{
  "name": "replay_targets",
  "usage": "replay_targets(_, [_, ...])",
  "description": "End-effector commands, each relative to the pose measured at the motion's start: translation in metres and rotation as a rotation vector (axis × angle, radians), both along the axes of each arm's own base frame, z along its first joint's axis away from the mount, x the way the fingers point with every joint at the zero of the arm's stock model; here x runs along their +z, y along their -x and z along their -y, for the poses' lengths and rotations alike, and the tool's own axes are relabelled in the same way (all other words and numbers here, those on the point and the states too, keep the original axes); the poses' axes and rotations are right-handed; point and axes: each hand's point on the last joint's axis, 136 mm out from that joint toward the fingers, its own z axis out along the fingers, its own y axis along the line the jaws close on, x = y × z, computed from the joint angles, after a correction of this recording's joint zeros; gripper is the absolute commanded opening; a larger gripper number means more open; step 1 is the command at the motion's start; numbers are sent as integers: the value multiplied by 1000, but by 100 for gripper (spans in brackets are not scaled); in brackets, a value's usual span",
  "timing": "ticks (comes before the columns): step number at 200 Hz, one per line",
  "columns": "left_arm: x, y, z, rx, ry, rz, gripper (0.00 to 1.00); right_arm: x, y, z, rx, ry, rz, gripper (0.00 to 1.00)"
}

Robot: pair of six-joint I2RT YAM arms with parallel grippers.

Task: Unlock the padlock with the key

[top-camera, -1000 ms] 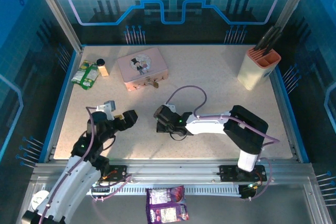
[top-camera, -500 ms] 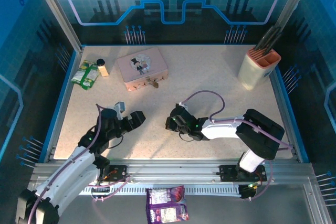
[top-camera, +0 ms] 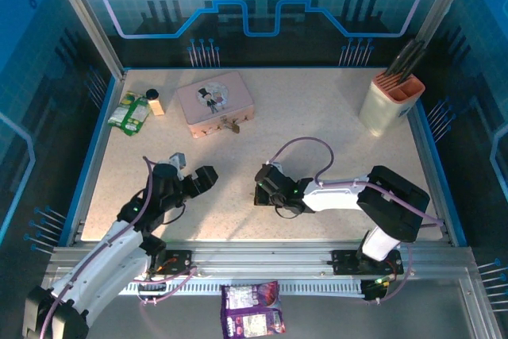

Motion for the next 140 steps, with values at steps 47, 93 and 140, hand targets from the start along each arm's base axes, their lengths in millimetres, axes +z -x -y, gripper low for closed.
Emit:
replay_targets(47, [7,-3,-8,5,-83,34,97,-1,4,3,38,150,17,14])
replay_targets(93, [6,-3,-10,1,-102,38,99,-6,6,1,39,155,-4,15])
replay_targets(140, [3,-3,-11,3,-112,39,99,-5,10,1,45,174,-4,24])
